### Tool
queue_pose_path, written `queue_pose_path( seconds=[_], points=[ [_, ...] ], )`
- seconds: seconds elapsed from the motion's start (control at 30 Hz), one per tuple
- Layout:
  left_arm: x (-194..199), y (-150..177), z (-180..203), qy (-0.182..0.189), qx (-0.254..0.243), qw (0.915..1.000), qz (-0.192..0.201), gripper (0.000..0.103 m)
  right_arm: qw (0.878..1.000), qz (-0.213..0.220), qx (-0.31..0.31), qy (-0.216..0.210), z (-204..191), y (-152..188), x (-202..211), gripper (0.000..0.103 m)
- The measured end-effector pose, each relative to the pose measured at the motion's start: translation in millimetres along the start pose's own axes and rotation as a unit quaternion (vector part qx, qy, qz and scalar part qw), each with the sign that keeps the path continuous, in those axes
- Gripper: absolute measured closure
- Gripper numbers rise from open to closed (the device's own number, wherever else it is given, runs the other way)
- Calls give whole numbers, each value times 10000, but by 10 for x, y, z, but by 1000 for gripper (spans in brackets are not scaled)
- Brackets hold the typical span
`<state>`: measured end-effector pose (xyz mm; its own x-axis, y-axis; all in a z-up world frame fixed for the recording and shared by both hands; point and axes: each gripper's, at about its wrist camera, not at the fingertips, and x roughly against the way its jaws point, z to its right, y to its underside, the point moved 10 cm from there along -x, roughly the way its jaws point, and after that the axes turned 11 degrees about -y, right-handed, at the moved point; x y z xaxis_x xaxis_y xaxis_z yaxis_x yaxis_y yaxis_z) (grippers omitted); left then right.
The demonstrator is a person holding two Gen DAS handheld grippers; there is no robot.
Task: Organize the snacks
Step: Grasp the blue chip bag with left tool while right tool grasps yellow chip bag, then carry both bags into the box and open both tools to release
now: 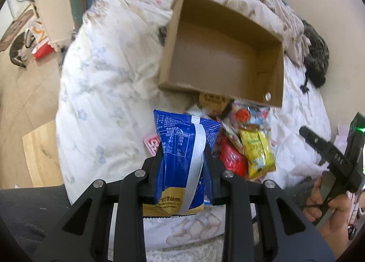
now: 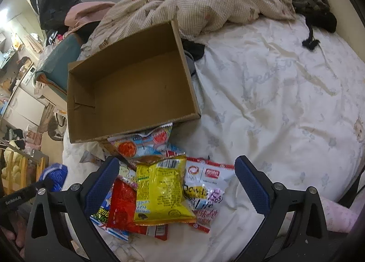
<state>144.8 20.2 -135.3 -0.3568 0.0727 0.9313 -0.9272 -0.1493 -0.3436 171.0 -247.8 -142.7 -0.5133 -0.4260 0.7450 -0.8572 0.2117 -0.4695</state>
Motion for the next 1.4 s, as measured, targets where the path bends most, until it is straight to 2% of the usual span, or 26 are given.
queue_pose_path(
  seconds=[0.17, 0.3, 0.37, 0.5, 0.53, 0.57, 0.77, 1.07, 1.2, 1.33, 1.4],
  points=[
    [34, -49, 23, -38, -26, 9998, 169, 78, 9984, -493, 116, 252, -32, 160, -191, 0],
    [-3, -55, 42, -36, -21, 9999, 130, 78, 9936, -1121, 20, 97, -164, 391, -510, 3],
    [-21, -65, 31, -55, 20, 9999, 118, 78, 9904, -1377, 33, 154, -195, 490, -649, 12],
    [-42, -79, -16, -120, 104, 9998, 124, 78, 9832, -1743, 171, 515, -156, 643, -879, 21],
    [-46, -80, -29, -128, 123, 9998, 121, 78, 9813, -1783, 292, 667, -142, 665, -910, 31],
    [-46, -78, -35, -132, 134, 9997, 123, 78, 9805, -1794, 382, 707, -160, 687, -922, 34],
    [-27, -85, -34, -125, 143, 9997, 180, 78, 9820, -1676, 583, 640, -241, 700, -840, 56],
    [24, -107, -47, -179, 185, 9991, 351, 78, 9904, -1359, 265, 37, -330, 674, -259, 59],
    [103, -192, -10, -189, 193, 9981, 552, 78, 9962, -644, 324, -482, -508, 411, 89, 59],
    [241, -407, 52, -168, 216, 9963, 818, 78, 9966, 11, 490, -666, -561, 111, 347, 59],
    [327, -535, 102, -179, 187, 9948, 988, 78, 9957, 192, 464, -773, -593, -22, 369, 59]
  ],
)
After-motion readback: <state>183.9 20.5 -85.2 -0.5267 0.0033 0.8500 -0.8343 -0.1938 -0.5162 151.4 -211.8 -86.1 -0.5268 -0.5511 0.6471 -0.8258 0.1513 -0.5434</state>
